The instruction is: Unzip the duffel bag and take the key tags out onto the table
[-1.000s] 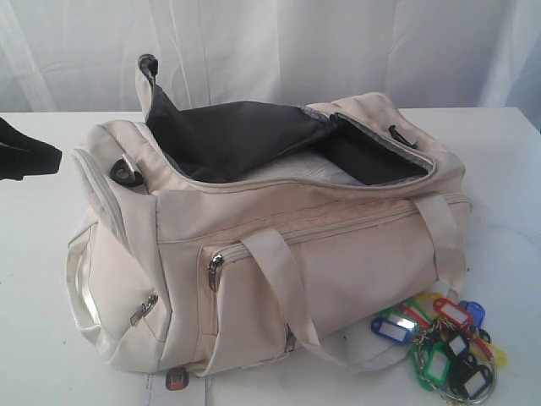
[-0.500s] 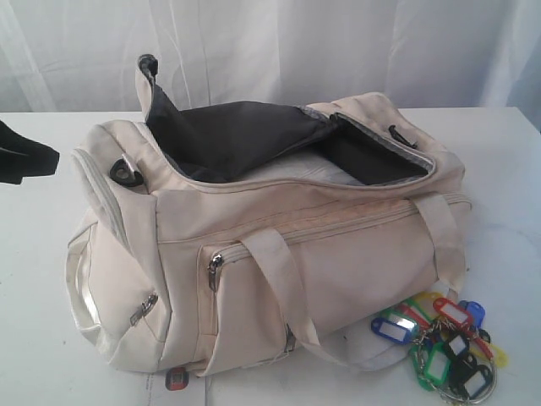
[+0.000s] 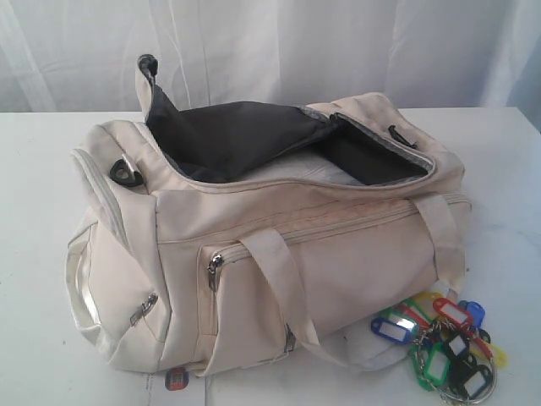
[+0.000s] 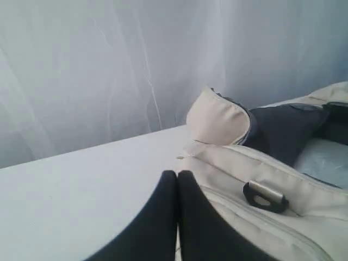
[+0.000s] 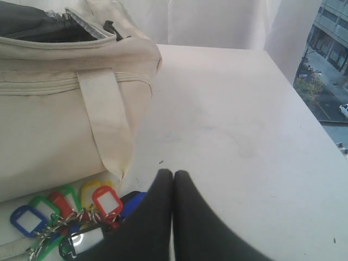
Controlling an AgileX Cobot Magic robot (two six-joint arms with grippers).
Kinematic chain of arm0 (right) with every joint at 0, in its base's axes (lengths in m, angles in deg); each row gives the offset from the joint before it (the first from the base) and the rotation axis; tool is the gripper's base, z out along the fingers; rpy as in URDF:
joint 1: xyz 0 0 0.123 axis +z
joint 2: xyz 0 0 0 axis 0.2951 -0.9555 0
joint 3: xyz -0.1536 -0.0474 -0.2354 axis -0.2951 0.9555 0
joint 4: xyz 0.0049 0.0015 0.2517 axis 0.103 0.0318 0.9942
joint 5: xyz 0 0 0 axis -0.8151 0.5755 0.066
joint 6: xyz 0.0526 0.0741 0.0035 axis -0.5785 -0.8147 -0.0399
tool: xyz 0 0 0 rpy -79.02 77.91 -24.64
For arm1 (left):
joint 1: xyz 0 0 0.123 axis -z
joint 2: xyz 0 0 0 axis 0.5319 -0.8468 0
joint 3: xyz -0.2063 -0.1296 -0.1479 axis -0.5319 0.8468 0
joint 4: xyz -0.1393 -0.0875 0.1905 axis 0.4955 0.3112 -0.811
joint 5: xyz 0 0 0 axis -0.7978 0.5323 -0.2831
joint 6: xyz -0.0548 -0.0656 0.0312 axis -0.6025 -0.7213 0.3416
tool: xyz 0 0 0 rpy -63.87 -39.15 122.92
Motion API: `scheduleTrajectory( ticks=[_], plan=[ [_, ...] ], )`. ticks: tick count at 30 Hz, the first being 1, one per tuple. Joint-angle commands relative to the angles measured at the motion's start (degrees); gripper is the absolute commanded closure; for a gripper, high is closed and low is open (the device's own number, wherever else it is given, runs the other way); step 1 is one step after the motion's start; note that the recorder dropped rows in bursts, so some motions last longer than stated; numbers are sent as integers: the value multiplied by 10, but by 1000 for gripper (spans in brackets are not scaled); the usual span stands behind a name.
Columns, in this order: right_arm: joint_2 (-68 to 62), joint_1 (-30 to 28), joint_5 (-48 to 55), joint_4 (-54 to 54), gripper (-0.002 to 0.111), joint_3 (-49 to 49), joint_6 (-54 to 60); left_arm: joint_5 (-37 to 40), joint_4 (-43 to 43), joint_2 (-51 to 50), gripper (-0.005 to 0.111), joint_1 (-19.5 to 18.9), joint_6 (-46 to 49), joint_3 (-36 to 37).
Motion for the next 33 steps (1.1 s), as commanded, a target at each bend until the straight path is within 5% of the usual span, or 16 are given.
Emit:
scheduleTrajectory(
  ticks=[1,11,29,33],
  plan=[
    [3,2,0,3,108,3,-3,-6,9,112,107,-22,-6,87],
    [3,2,0,3,108,3,-3,-21,18,300,107,-43,-8,243],
    [3,2,0,3,108,3,-3,-8,61,323,107,-43,-18,263],
    [3,2,0,3,108,3,-3,-8,-3,323,107,-43,-77,264]
  ],
)
